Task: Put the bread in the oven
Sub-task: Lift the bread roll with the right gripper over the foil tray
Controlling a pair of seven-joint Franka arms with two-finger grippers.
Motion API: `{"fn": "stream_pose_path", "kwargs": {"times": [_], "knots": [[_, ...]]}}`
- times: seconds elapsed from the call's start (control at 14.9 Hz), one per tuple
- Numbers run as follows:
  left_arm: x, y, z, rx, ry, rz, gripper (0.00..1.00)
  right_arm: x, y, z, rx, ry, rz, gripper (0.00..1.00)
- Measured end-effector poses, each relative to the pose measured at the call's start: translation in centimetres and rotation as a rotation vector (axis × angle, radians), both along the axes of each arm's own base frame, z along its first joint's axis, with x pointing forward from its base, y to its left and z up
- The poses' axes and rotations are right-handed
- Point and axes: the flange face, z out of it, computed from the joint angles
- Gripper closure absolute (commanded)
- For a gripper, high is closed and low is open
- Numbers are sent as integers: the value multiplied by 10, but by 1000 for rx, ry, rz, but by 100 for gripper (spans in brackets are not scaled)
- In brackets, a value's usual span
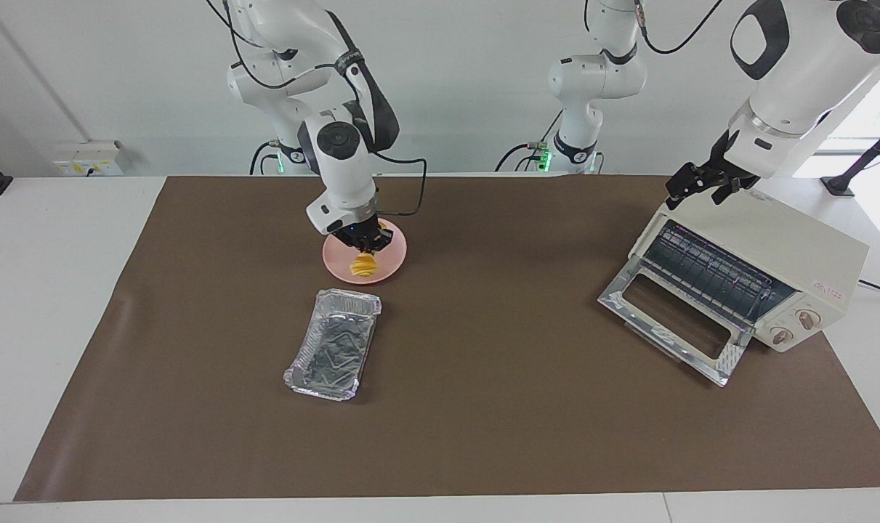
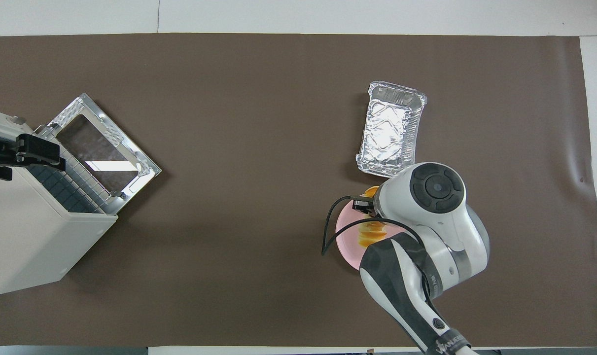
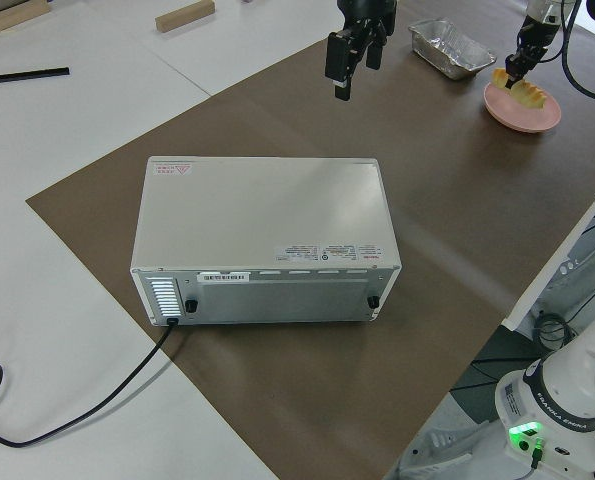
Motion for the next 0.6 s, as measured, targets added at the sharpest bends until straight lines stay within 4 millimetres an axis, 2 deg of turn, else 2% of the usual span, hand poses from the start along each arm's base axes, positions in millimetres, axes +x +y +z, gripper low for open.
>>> {"fn": "stream_pose_path", "kwargs": {"times": [0.2, 0.34, 0.47, 0.6], "knots": [[0, 0, 0, 0, 0, 0, 0, 45, -10, 48, 14, -13, -11, 100], [0, 0, 0, 0, 0, 0, 0, 76, -29, 64, 30, -45, 1, 100], [0, 0, 0, 0, 0, 0, 0, 103, -56, 64, 38, -62, 16, 100], [0, 0, 0, 0, 0, 0, 0, 130, -66, 53, 41, -64, 16, 100]]}}
